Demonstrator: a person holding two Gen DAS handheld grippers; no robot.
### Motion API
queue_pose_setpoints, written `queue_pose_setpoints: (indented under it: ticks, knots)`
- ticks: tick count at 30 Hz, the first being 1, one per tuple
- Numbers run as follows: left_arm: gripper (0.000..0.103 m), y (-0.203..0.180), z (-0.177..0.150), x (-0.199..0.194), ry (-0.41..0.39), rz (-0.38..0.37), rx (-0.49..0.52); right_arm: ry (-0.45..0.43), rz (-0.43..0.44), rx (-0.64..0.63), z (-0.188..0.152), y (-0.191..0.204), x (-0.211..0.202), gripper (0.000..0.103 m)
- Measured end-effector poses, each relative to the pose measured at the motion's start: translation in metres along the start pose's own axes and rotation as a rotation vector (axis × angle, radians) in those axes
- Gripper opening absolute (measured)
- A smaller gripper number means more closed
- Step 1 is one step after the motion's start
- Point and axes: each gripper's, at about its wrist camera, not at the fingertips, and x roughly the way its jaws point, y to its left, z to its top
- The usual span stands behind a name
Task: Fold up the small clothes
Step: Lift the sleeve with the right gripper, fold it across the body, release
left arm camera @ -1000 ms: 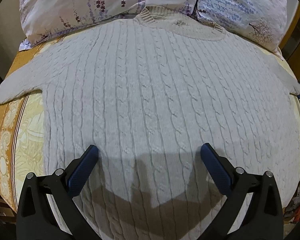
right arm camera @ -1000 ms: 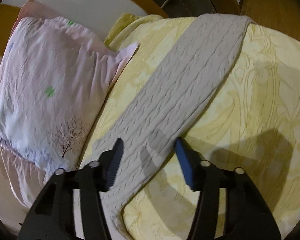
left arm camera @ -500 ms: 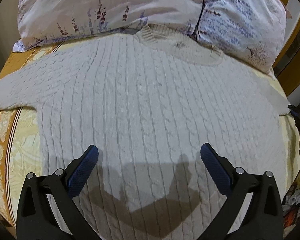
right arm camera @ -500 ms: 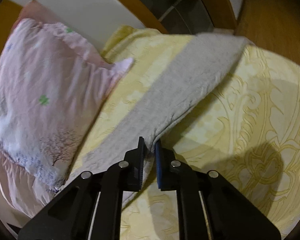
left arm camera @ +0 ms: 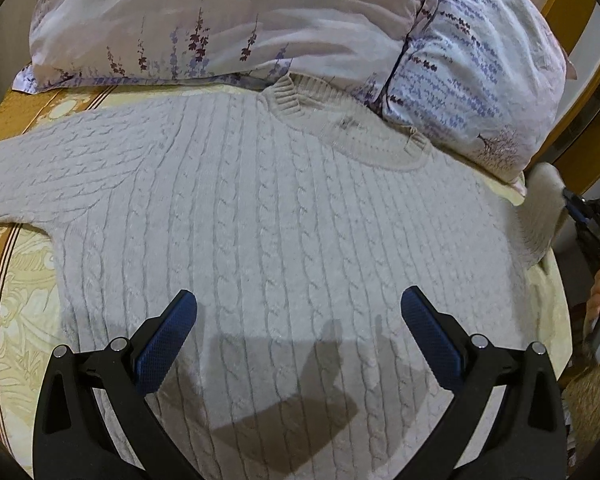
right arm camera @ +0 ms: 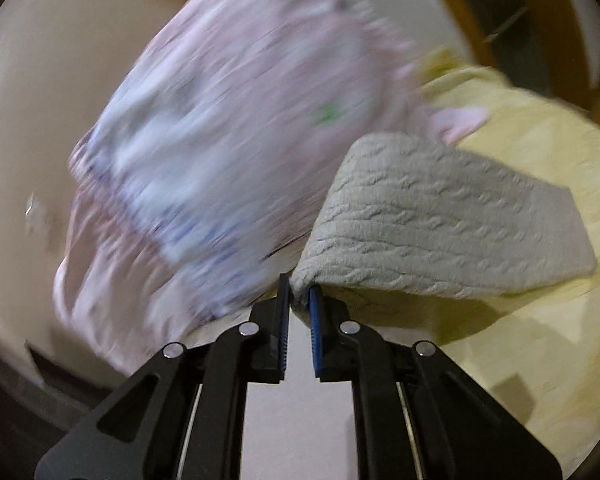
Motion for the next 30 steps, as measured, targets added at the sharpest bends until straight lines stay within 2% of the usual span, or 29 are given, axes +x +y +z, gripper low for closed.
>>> queue_pose_setpoints:
  ticks: [4,8,11,14,15,16,24,26,28,30]
  knots:
    - [0.102,-0.001,0.001,-0.005,-0.039,-0.016,0.002,0.153,0.045,-0.089,-0.051,0.039,0.039,0.009]
    - [0.102,-0.003,0.002,-0.007,-0.049,-0.026,0.011,0.292,-0.005,-0.123,-0.095,0.049,0.077,0.01]
    - [0.102,-0.001,0.003,-0.007,-0.042,-0.042,-0.001,0.331,-0.03,-0.096,-0.105,0.042,0.082,0.018]
    - [0.102,0.003,0.006,-0.006,-0.031,-0.069,-0.031,0.302,-0.025,-0.068,-0.1,0.038,0.072,0.03]
    - [0.102,0.005,0.007,-0.006,-0.027,-0.077,-0.044,0.275,-0.033,-0.059,-0.094,0.036,0.067,0.041]
    - [0.102,0.006,0.008,-0.005,-0.025,-0.084,-0.053,0.249,-0.037,-0.042,-0.089,0.033,0.061,0.044]
    - [0.102,0.012,0.014,-0.007,-0.016,-0.127,-0.097,0.118,-0.159,0.168,-0.047,-0.019,0.052,0.044]
    - [0.102,0.014,0.014,-0.009,-0.02,-0.134,-0.099,0.098,-0.183,0.191,-0.043,-0.025,0.053,0.039]
    - [0.102,0.016,0.015,-0.011,-0.02,-0.142,-0.105,0.079,-0.206,0.19,-0.039,-0.028,0.055,0.021]
    - [0.102,0.021,0.016,-0.014,-0.019,-0.158,-0.12,0.065,-0.201,0.177,-0.036,-0.026,0.053,0.013]
